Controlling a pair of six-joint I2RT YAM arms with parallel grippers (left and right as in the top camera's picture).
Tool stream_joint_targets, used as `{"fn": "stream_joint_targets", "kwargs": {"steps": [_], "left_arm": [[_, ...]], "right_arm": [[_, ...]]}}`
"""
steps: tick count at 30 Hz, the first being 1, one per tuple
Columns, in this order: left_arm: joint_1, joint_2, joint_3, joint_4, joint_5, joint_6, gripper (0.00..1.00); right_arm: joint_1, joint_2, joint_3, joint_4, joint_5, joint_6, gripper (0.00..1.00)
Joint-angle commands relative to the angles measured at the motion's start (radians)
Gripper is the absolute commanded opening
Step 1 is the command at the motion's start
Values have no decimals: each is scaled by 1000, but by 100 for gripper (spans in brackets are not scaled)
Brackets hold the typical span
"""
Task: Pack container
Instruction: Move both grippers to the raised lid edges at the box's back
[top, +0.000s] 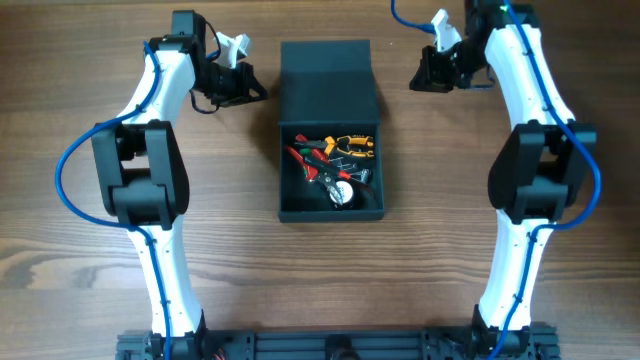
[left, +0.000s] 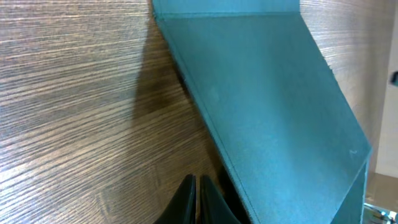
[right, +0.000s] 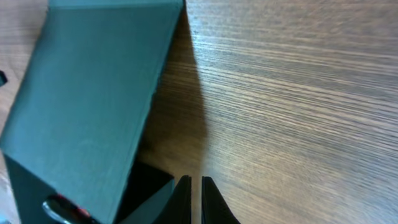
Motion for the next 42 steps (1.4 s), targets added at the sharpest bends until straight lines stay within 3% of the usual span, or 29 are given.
{"fn": "stream_joint_targets", "kwargs": {"steps": [1, 42], "left_arm": [[5, 40, -4, 5, 34, 8, 6], [-83, 99, -4, 37, 56, -18, 4]], "right_arm": [[21, 51, 4, 12, -41, -16, 6], [111, 127, 4, 24, -67, 7, 7]]}}
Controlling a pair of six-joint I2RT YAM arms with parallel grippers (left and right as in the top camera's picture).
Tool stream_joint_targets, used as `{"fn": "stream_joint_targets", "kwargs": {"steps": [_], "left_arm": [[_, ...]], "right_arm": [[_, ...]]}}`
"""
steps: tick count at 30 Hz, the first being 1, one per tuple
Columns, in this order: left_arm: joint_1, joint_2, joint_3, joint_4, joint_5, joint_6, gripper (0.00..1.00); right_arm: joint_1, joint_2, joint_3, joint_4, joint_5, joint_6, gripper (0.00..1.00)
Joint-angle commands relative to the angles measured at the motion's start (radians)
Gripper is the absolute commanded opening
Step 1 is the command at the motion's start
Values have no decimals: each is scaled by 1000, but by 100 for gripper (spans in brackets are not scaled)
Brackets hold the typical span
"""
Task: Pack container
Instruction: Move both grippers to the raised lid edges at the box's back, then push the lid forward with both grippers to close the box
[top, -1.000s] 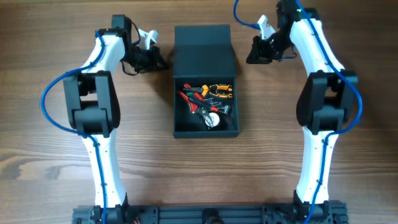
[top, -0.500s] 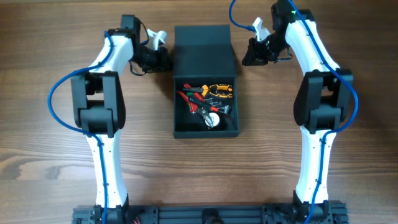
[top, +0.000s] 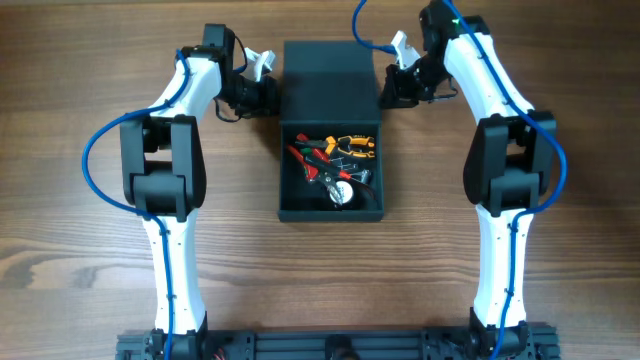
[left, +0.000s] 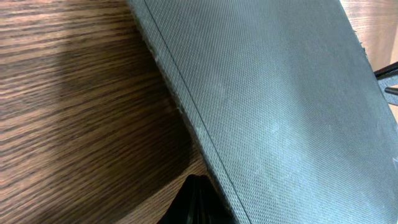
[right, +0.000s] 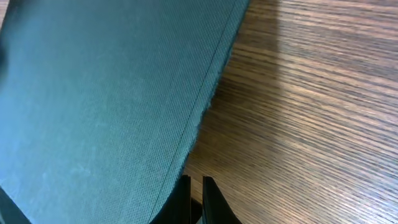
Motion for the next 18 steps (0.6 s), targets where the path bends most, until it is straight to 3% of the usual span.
{"fn": "stream_joint_targets", "kwargs": {"steps": [1, 12, 18], "left_arm": [[-4, 6, -3, 3, 26, -5, 4], [-4, 6, -3, 3, 26, -5, 4], [-3, 3, -2, 11, 27, -5, 4]], "right_arm": [[6, 36, 4, 0, -27, 5, 8], [6, 105, 4, -5, -43, 6, 6], [6, 104, 6, -14, -182, -65, 6]]}}
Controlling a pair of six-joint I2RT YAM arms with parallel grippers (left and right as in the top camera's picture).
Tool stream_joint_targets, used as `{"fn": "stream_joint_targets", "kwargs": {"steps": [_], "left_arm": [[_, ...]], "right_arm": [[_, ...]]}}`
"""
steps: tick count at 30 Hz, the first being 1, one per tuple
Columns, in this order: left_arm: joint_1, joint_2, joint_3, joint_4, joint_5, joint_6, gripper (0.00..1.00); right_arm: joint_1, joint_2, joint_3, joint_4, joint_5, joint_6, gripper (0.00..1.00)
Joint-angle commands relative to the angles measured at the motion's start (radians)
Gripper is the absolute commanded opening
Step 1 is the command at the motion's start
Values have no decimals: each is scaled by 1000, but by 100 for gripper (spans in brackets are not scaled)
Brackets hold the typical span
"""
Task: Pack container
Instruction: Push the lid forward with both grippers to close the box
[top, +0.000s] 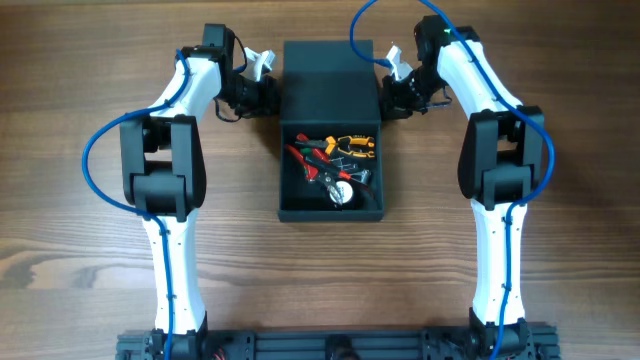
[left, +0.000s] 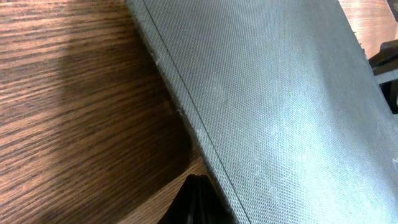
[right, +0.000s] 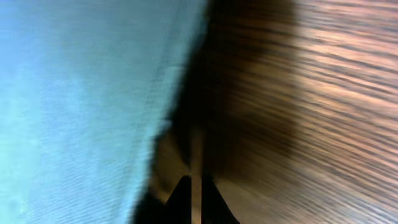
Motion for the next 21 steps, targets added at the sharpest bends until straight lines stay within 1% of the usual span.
{"fn": "stream_joint_targets", "kwargs": {"steps": [1, 5, 12, 21], "left_arm": [[-3, 2, -2, 3, 29, -5, 4], [-3, -8, -2, 5, 53, -5, 4], [-3, -45, -2, 5, 54, -2, 4], [-3, -158, -2, 16, 53, -1, 4]], "right_arm": [[6, 19, 8, -12, -120, -67, 6], [6, 10, 9, -20, -146, -94, 6], [6, -37, 15, -17, -144, -116, 6], [6, -95, 15, -17, -99, -115, 7]]}}
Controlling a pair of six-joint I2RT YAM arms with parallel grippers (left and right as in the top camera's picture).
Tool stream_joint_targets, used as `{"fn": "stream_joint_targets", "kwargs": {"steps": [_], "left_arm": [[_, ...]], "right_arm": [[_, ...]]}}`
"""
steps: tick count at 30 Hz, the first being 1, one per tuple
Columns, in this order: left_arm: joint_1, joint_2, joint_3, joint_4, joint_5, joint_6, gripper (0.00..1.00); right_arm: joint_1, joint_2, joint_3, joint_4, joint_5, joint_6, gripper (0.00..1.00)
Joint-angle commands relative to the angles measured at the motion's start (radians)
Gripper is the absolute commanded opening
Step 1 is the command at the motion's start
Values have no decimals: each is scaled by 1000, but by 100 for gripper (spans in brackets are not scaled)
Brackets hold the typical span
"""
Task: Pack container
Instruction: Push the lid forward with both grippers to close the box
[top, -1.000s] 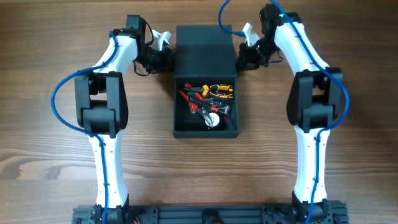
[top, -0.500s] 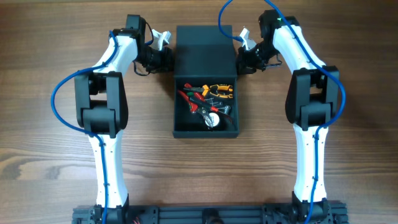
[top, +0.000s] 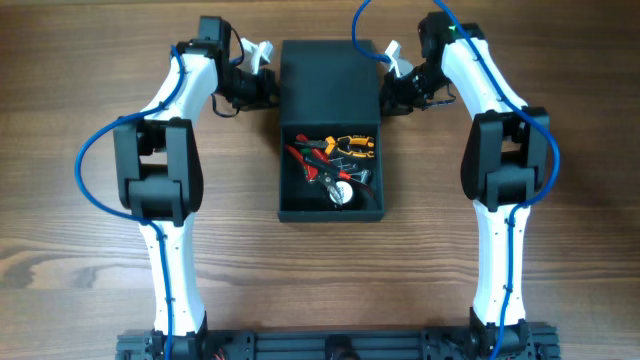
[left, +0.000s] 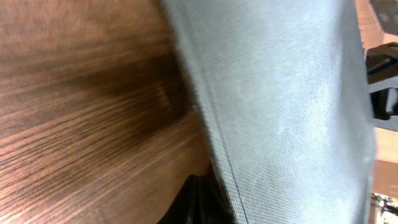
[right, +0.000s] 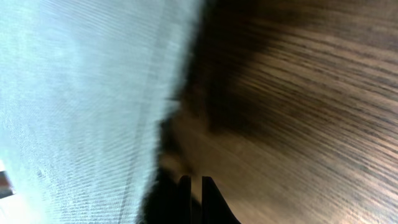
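The dark box (top: 284, 170) sits mid-table, with red pliers, an orange tool and a round silver piece (top: 335, 160) inside. Its lid (top: 326, 80) lies folded back toward the far side. My left gripper (top: 268, 88) is shut, its tip against the lid's left edge. In the left wrist view the gripper (left: 198, 182) sits low beside the lid (left: 286, 112). My right gripper (top: 386, 92) is shut at the lid's right edge. In the right wrist view the gripper (right: 193, 182) rests beside the blurred lid (right: 74, 93), close to the wood.
Brown wooden tabletop (top: 90, 200) surrounds the box. Both arms reach in from the near edge, with blue cables looping beside them. A black rail (top: 330, 345) runs along the near edge.
The left arm has shifted a little toward the far side, and the lid edge looks steeper in the left wrist view. The right gripper stays at the lid's right edge.
Both shut grippers first hung well out to either side of the folded-back lid. Then they stood close against its left and right edges. The right tip was then tucked low beside the edge, and now both tips flank the lid at table level.
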Motion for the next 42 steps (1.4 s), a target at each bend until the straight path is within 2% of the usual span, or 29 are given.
{"fn": "stream_joint_targets", "kwargs": {"steps": [1, 22, 28, 34, 42], "left_arm": [[-5, -111, -2, 6, 50, 2, 4], [-39, -239, -2, -14, 49, 26, 4], [-61, -319, -2, -61, -38, 32, 4], [-67, -396, -2, -108, -45, 47, 4], [-67, -493, -2, -213, -130, 55, 4]], "right_arm": [[14, -64, 15, -2, -36, -23, 7], [9, -290, 15, -9, 92, -21, 7], [9, -321, 15, -49, 97, -24, 8], [9, -345, 16, -97, 98, -30, 7], [9, -413, 16, -201, 131, -100, 9]]}}
